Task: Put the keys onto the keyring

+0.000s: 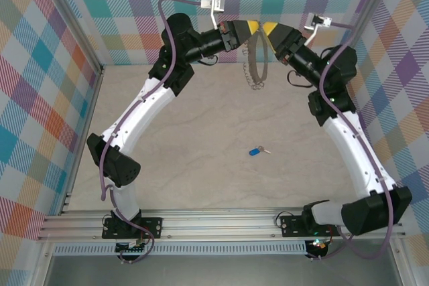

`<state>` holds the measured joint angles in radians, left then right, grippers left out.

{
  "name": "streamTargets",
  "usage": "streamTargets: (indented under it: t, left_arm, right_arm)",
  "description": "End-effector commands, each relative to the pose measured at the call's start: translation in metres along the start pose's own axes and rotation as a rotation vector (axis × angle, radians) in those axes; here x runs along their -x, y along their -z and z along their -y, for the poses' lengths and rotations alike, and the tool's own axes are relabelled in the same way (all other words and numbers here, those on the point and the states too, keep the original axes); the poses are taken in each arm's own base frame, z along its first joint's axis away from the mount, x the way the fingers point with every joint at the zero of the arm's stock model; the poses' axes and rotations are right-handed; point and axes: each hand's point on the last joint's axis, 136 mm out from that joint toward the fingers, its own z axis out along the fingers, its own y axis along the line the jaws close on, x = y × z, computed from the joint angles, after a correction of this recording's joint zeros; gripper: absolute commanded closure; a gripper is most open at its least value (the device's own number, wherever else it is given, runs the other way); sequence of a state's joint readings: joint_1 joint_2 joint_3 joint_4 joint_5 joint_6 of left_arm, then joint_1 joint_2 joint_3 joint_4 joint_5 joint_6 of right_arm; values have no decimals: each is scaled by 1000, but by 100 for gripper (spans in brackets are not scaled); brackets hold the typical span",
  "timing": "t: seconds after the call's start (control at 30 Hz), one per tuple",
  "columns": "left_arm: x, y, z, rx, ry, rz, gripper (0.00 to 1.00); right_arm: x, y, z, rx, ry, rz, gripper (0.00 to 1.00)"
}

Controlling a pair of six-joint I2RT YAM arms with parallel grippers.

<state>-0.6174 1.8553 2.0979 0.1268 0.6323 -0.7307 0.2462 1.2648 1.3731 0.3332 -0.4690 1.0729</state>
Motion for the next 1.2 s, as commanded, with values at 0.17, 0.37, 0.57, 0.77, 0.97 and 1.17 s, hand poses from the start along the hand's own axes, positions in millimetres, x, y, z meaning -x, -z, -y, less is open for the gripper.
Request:
streamTargets:
  t: [0.17,0.37,0.57,0.77,0.97,1.17]
  left_arm:
    - [16,29,40,7,-328,75,100]
    - [30,49,54,58,-516,179,100]
    - [38,59,87,38,-707,235,100]
    - [33,60,114,20,-879,231,100]
    - [31,63,127,22,-975,226,100]
    - [33,64,127,42,-970,236,100]
  right_arm:
    - [-20,63,58,-308,-65,9,17]
    - [-59,91,110,-513,-130,-80,15]
    - [-92,117,153,-673,-172,-154,13]
    - [-112,135,183,-777,-181,-194,12]
    - [-120,143,203,-839,-193,-204,12]
    - [-134,142,217,-886,-224,-303,12]
